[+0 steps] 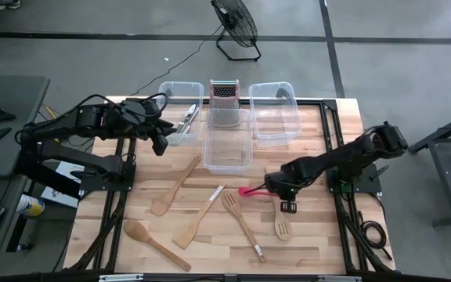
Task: Pick & Place Kitchen Items
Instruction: Put the red spatula into the right transparent bin
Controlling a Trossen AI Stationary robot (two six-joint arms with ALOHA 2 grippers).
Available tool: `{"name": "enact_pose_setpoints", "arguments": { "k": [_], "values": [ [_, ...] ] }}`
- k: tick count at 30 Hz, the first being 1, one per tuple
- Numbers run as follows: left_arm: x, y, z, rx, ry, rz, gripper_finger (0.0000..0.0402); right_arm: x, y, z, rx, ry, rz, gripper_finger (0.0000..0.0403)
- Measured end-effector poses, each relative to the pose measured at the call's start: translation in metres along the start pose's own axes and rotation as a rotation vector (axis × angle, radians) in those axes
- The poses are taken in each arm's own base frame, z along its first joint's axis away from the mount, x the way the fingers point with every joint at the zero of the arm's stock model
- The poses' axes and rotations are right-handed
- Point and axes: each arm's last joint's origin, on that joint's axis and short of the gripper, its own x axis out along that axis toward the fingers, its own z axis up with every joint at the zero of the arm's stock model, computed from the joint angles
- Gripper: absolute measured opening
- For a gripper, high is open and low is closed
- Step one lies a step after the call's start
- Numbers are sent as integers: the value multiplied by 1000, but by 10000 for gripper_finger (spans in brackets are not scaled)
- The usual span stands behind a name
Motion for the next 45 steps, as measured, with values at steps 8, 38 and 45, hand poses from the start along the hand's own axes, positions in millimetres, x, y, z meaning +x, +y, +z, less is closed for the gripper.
{"name": "enact_pose_setpoints", "arguments": {
  "k": [8,38,45],
  "values": [
    [-6,2,-1,-8,-10,-30,88,-47,12,-9,91,20,237,52],
    [-7,1,0,-24,-11,-52,88,-195,5,-39,-71,-896,686,52],
    [-7,-1,4,-39,-55,-71,88,-197,-17,-32,5,-997,527,52]
  ]
}}
